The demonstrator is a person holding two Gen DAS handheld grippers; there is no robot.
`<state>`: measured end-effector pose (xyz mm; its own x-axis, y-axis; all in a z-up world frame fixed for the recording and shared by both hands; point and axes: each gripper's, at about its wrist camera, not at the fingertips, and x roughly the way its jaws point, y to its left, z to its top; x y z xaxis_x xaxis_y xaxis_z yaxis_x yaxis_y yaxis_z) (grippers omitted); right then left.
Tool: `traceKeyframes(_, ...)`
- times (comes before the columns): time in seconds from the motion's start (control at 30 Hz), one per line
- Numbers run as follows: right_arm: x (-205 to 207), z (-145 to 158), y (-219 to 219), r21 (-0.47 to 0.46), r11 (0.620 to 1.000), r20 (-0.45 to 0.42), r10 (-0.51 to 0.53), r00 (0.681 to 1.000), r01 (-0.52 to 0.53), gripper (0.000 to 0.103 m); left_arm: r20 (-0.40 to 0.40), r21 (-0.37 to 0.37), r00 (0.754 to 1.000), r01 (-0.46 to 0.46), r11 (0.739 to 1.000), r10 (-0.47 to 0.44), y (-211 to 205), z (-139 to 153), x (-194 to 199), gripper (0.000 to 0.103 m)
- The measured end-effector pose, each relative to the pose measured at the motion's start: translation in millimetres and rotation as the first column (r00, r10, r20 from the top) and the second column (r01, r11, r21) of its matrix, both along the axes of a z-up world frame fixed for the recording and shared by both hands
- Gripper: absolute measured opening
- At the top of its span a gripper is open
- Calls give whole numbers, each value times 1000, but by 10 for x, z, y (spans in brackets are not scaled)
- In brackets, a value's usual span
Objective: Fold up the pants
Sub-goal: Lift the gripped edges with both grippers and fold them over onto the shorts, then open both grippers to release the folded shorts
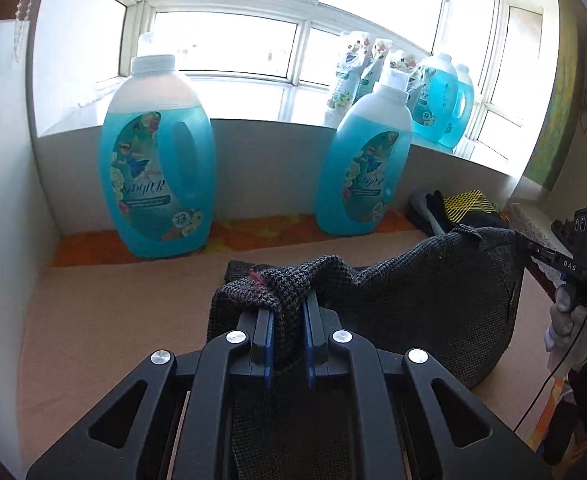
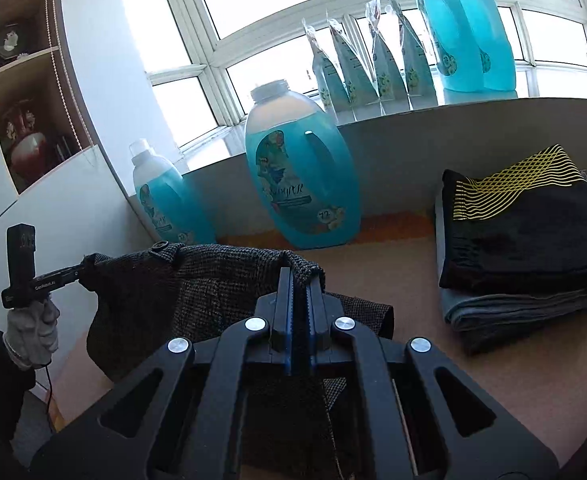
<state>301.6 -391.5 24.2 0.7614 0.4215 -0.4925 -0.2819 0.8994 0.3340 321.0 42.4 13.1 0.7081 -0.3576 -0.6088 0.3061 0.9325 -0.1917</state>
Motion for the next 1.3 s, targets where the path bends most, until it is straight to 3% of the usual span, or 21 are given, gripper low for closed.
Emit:
traceKeyframes(0.3,697,-624,-35,-49,999,-173,-23,985,14,6,-183,62,983,-24,998,35,-229,-690,895,10)
traceKeyframes(0.57,903,-800,-13,-102,995,-202,-34,979,13,6,-265,118,960,-60,991,89,-329,-939,1320,10)
traceKeyframes(0.9,993,-898,105,-204,979,-213,-56,976,11,5,-265,172,957,-73,982,117,-326,-961,1380,10)
traceKeyframes(1.1,1009,-893,172,-254,967,-216,-59,975,2,5,-284,188,950,-81,979,133,-306,-881,1426,19)
traceKeyframes(1.23,1032,-882,179,-253,967,-226,-42,973,-17,5,-260,201,950,-122,972,173,-226,-792,1405,36)
traceKeyframes(1.3,1042,-865,155,-236,972,-231,-35,972,-21,6,-249,188,952,-135,973,180,-173,-726,1367,37)
